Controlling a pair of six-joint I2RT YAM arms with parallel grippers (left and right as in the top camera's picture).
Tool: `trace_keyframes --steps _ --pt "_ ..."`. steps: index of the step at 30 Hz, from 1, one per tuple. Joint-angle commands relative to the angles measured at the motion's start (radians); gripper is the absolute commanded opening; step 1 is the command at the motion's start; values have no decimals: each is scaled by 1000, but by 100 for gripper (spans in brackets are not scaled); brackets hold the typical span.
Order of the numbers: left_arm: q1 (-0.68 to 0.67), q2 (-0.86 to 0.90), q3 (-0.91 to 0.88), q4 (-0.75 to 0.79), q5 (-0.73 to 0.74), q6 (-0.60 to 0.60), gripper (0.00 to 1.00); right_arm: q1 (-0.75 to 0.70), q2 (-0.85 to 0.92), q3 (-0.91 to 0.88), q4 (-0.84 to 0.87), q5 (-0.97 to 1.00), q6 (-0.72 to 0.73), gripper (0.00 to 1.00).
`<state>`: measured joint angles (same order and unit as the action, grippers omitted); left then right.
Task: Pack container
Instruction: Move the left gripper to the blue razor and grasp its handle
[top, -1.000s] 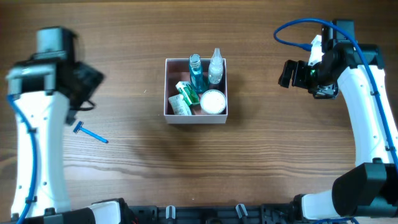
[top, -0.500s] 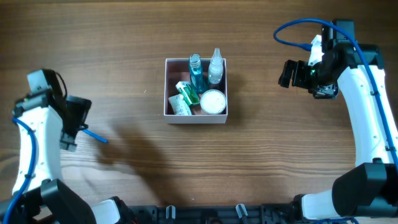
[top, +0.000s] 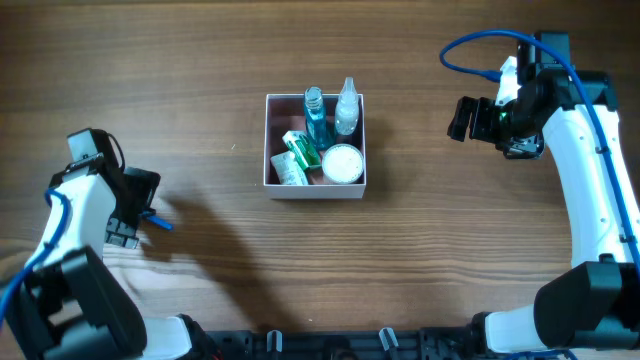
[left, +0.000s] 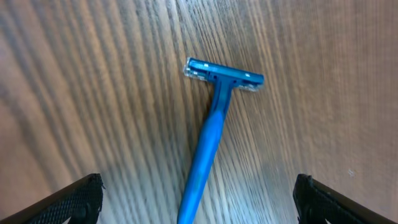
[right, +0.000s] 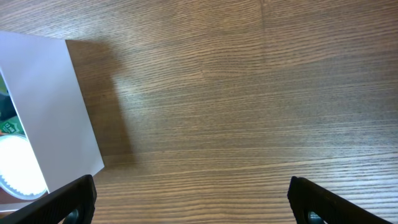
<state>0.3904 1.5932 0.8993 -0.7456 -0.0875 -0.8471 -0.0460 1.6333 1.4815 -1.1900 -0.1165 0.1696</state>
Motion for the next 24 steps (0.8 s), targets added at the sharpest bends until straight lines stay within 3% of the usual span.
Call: trace_keyframes --steps 1,9,12,21,24 --pt "7 80 -10 28 4 32 98 1 9 -2 -2 -15 -13 100" --pt "7 143 -10 66 4 32 97 1 9 -2 -4 -15 -13 100" --pt "7 143 -10 66 -3 32 87 1 9 -2 -4 -15 -13 100" --pt "7 143 -10 66 -7 32 44 1 9 -2 -4 -15 -13 100" --pt "7 143 -10 66 -7 32 41 1 9 -2 -4 -15 -13 100"
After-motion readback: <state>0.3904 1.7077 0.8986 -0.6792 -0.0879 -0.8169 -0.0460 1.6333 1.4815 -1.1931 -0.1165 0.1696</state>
